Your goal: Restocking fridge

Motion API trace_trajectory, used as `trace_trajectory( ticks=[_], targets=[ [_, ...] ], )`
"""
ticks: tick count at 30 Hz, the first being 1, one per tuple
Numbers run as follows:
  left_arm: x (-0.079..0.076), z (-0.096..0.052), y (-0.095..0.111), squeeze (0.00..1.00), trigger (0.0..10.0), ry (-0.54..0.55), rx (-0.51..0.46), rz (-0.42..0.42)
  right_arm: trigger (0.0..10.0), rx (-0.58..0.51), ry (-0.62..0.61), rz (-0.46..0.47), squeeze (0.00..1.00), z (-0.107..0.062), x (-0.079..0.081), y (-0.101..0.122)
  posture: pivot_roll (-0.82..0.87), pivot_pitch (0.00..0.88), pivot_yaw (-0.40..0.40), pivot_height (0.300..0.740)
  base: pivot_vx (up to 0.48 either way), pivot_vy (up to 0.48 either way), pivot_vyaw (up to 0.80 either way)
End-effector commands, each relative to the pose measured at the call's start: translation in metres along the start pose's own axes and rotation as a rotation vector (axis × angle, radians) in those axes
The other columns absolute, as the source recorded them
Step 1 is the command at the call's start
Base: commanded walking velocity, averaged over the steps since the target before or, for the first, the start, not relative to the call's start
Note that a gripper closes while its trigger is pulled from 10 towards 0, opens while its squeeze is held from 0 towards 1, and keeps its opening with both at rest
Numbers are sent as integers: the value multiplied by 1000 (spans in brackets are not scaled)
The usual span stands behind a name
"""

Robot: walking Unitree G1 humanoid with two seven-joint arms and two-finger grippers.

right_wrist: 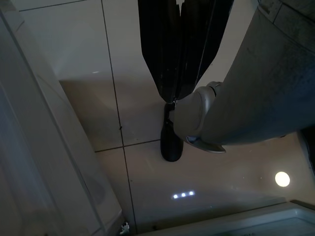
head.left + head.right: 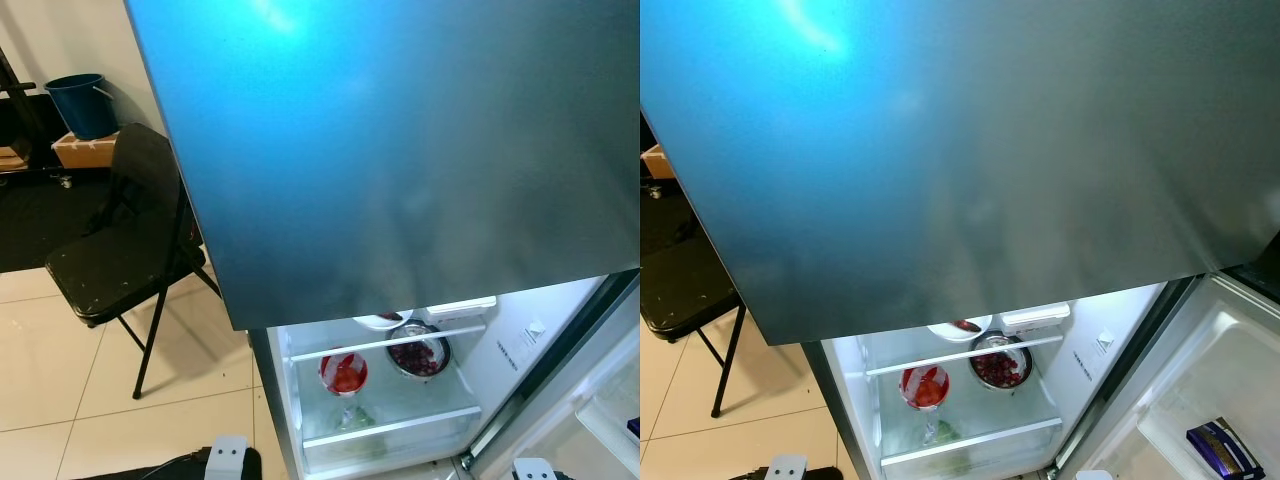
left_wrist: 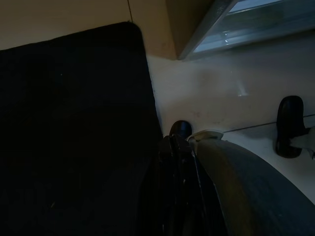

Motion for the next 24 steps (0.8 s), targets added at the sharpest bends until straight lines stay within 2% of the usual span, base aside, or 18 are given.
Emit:
trace_trajectory(
  ticks=[1,6,24],
  targets=[
    [-3,-1,-8,0,10000,-7,32,3,10000,10,-7,9,0,0,0,-3,-11,0,-49,740,-247,0,0],
    [2,-2,-11,0,10000,3,41,2,10000,23,3,11,0,0,5,-8,-6,0,-39,740,-251,0,0],
    [3,-3,-16,0,10000,3,51,9,10000,31,13,11,0,0,8,-11,-10,0,-32,740,-288,0,0]
  ],
)
Point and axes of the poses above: a point about 5 cm out from each wrist's last joint towards the gripper, its own z axis pointing out of the wrist towards the gripper, its own y axis along the axis of the wrist's last joint, x = y × z, the point moved 1 cm from there along z, pointing out of the wrist towards the gripper, and after that the axes turned 2 degrees about z, right-handed, at the moved point
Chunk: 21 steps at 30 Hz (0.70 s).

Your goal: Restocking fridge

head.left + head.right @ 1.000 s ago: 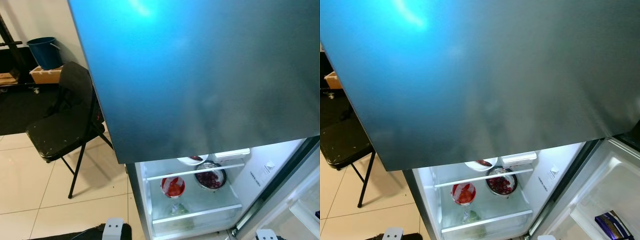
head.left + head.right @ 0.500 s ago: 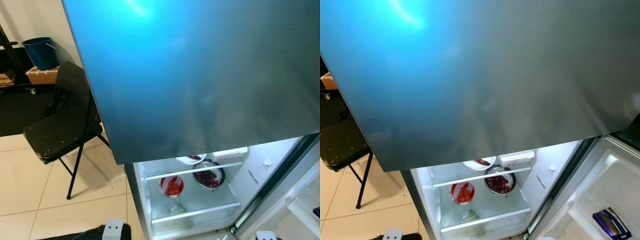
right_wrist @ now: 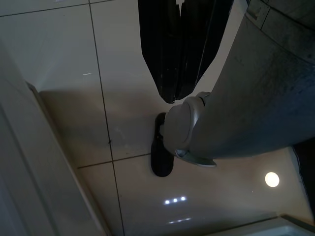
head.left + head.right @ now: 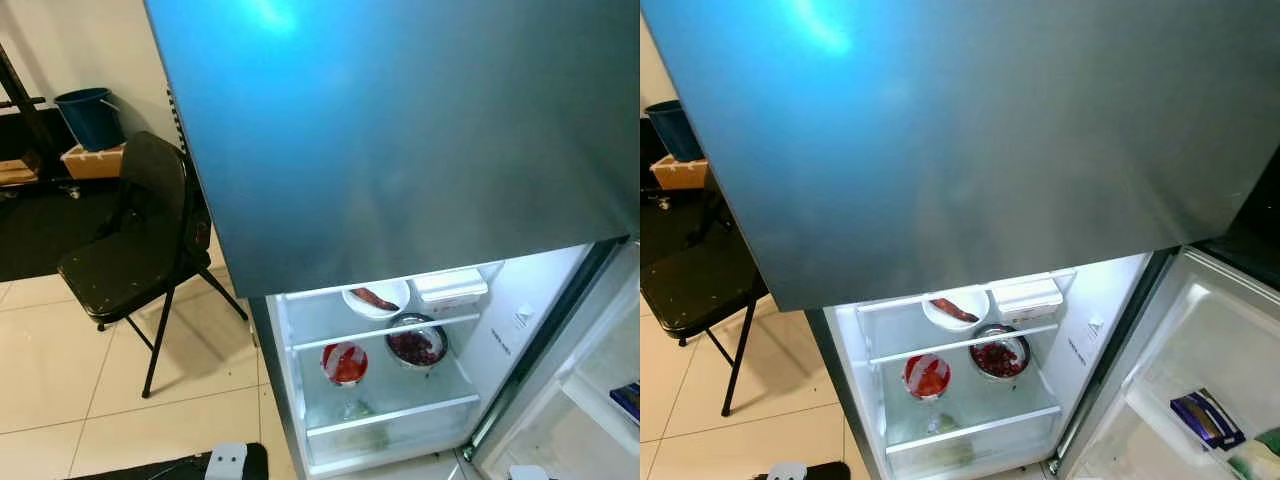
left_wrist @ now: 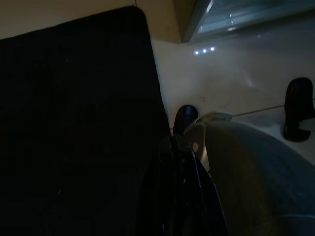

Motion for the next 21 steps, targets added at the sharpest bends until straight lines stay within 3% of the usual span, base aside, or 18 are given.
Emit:
trace_trajectory(
  ticks=[1,21],
  targets=[
    [2,-1,-7,0,10000,7,24,1,10000,10,3,5,0,0,1,-3,-10,0,-31,740,-319,0,0],
    [6,-3,-11,0,10000,12,37,12,10000,24,12,-7,0,0,5,-8,-5,0,-27,740,-323,0,0]
  ],
)
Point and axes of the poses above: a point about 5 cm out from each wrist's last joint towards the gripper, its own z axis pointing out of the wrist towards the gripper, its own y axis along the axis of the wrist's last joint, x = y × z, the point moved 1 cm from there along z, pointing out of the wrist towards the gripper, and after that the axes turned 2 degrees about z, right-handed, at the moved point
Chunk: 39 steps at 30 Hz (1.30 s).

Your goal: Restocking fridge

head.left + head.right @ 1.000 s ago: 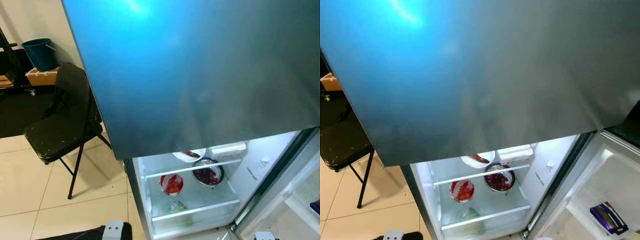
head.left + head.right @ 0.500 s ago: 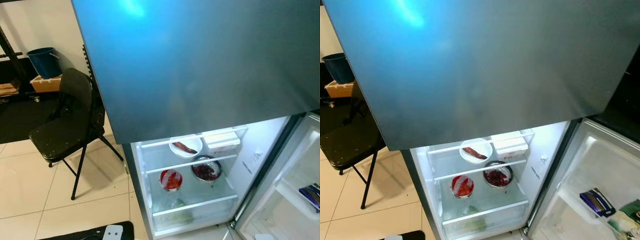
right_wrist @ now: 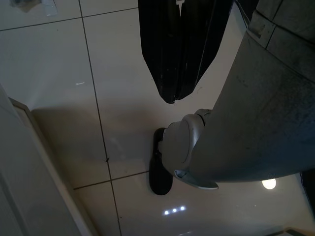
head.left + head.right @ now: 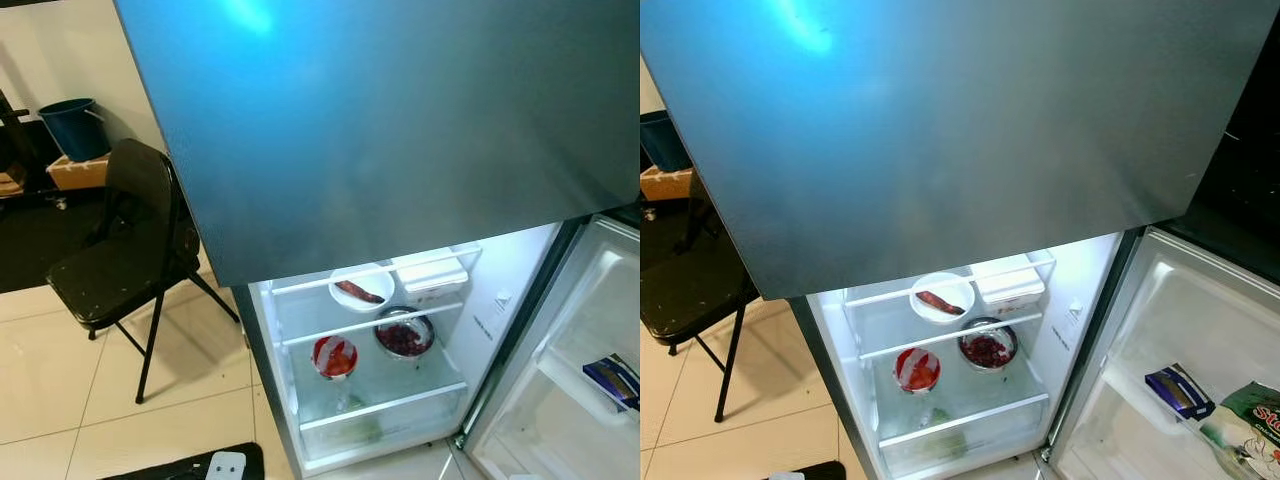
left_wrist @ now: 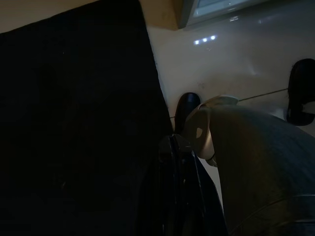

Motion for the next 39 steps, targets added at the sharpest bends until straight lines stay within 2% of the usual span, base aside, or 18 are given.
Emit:
trace_trajectory(
  ticks=[1,39],
  targets=[
    [6,-1,-1,0,10000,13,10,7,10000,-1,7,-3,0,1,3,2,-5,0,-27,740,-356,0,0],
    [6,-1,-2,0,10000,11,12,-5,10000,11,3,12,0,1,4,-4,-2,0,-23,740,-371,0,0]
  ],
)
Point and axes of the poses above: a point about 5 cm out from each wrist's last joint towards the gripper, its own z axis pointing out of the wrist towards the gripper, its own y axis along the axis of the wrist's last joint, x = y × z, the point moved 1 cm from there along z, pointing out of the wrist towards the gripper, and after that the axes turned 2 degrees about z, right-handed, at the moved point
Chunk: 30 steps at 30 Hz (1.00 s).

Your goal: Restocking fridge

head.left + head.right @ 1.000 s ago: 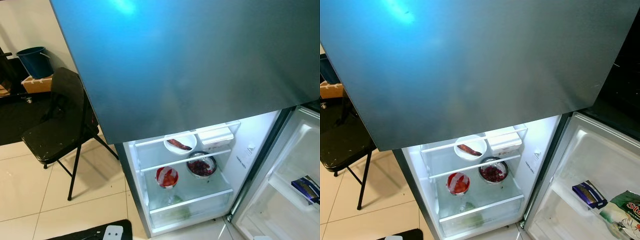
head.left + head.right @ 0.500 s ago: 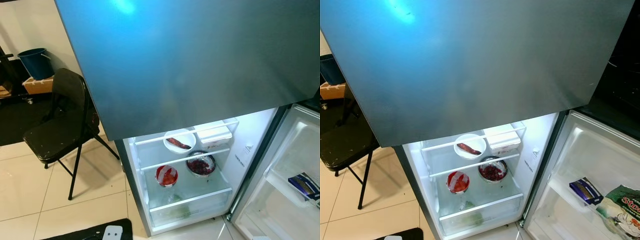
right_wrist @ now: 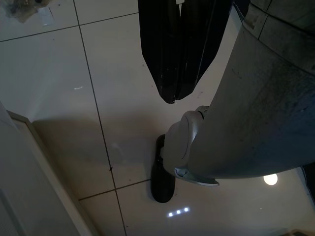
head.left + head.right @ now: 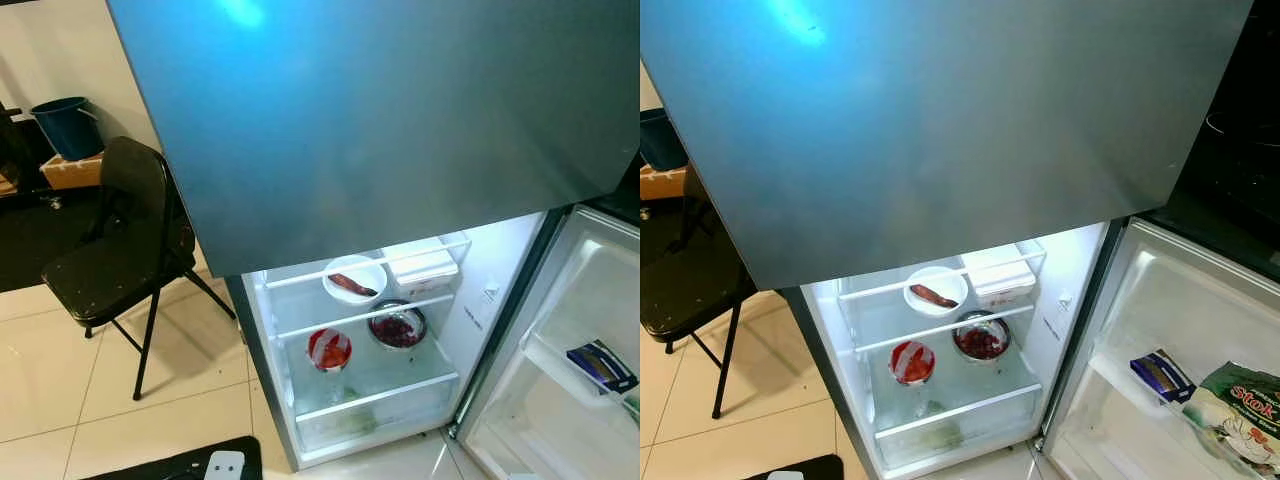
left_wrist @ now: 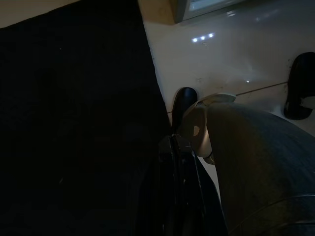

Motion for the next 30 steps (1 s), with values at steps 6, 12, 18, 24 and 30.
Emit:
trace_trajectory(
  ticks=[6,12,18,24,30],
  targets=[
    [4,-1,-3,0,10000,7,14,7,10000,13,1,4,0,0,2,-4,-4,0,-24,740,-376,0,0],
    [3,-1,-2,0,10000,6,14,6,10000,14,-1,4,0,0,1,-4,-4,0,-24,740,-376,0,0],
    [3,-1,-3,0,10000,5,15,5,10000,16,0,3,0,0,1,-5,-4,0,-25,740,-378,0,0],
    [3,-1,-3,0,10000,4,15,7,10000,17,0,1,0,0,0,-5,-5,0,-26,740,-378,0,0],
    [3,-1,-3,0,10000,5,14,7,10000,18,-1,-3,0,-1,-1,-5,-5,0,-27,740,-380,0,0]
  ],
)
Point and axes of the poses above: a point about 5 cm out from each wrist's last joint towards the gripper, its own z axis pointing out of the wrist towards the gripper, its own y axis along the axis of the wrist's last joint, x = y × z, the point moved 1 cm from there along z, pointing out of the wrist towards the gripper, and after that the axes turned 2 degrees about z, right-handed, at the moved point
